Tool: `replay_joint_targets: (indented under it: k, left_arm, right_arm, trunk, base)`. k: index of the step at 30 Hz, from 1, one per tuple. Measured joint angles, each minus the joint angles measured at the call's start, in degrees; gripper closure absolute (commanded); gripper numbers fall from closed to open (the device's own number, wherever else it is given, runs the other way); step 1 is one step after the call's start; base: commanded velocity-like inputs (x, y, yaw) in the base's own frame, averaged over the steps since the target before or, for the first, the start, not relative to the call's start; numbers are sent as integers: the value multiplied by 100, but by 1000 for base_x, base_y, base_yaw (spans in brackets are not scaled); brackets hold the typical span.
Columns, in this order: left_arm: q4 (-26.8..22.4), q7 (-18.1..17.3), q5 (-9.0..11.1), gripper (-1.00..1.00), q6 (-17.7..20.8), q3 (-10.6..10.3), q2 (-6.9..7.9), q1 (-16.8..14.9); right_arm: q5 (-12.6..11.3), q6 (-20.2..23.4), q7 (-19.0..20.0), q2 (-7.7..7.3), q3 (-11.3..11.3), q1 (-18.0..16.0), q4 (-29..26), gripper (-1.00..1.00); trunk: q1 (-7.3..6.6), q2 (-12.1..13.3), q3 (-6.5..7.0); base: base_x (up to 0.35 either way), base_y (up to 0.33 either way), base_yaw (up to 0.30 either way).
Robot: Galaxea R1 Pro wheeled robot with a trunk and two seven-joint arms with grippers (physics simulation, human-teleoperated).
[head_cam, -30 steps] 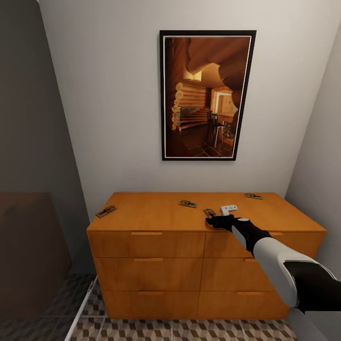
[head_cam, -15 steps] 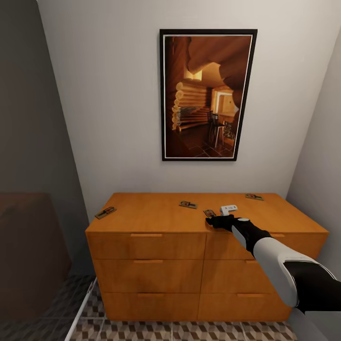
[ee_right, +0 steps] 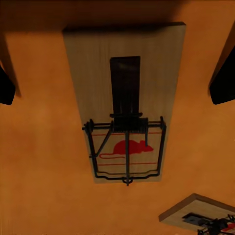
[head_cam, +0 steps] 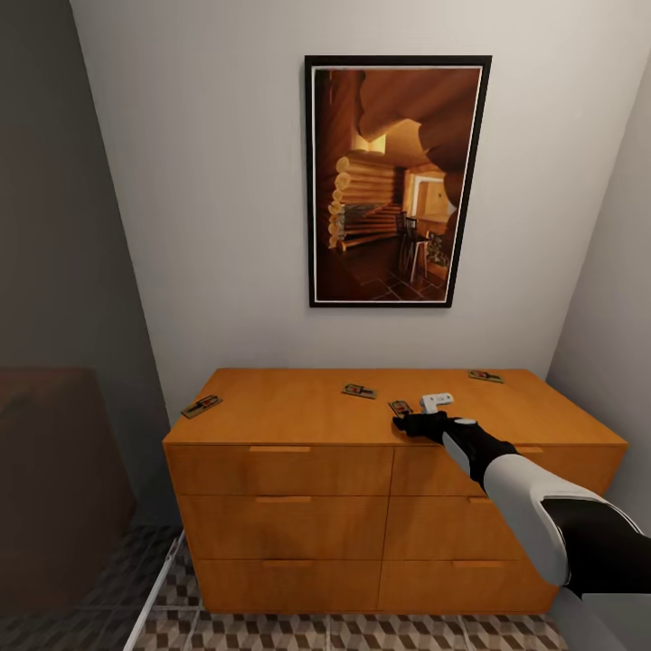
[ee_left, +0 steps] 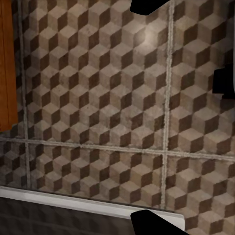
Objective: Take the four mousetraps from the cabinet in the bathroom and place them on the bathroom floor. Make sure all four end up on the same floor surface, and ensure that at least two of them are either under or directly next to the same bathroom sink.
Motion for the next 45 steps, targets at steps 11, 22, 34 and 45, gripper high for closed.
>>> replay_joint_targets:
  k: [11, 22, 34, 45]
  left_arm:
    - [-1, 0, 0, -100, 0, 0, 0, 0]
    - [-2, 0, 0, -100, -2, 0, 0, 0]
    - [-1, 0, 0, -100, 0, 0, 0, 0]
    - [0, 0, 0, -100, -2, -1, 0, -1]
  right_arm:
    - [-3, -189, 1, 0, -13, -1, 92, -100]
    - [-3, -193, 1, 0, -12, -1, 94, -100]
    - [-9, -200, 7, 1, -5, -1, 96, 100]
    - [-9, -200, 11, 1, 1, 0, 94, 100]
  trunk:
    - [0, -1, 0]
    - [0, -1, 0]
    - [0, 0, 0]
    - [0, 0, 0]
  base:
    - [0, 0, 0]
    - [0, 0, 0]
    - [0, 0, 0]
    - [0, 0, 0]
